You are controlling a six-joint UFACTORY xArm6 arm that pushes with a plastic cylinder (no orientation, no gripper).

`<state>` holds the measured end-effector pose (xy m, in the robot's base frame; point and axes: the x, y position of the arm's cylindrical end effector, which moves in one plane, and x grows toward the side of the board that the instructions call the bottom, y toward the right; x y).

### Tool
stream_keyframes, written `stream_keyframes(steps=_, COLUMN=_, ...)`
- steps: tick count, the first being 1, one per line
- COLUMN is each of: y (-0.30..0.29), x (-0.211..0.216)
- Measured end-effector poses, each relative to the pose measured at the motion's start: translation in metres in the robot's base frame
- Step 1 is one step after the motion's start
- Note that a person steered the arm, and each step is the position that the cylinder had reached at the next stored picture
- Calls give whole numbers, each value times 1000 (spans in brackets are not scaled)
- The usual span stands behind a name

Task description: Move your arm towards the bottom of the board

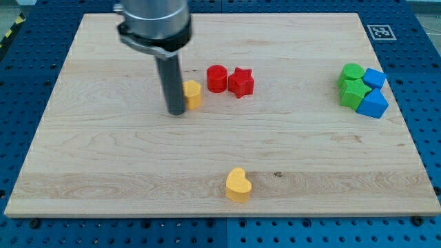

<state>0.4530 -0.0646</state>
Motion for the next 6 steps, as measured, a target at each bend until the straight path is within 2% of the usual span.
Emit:
stream_keyframes(steps=3, y=39, x=0)
stream_keyframes(steps=4, y=30, x=27)
stream_keyframes(steps=6, y=5, x=133)
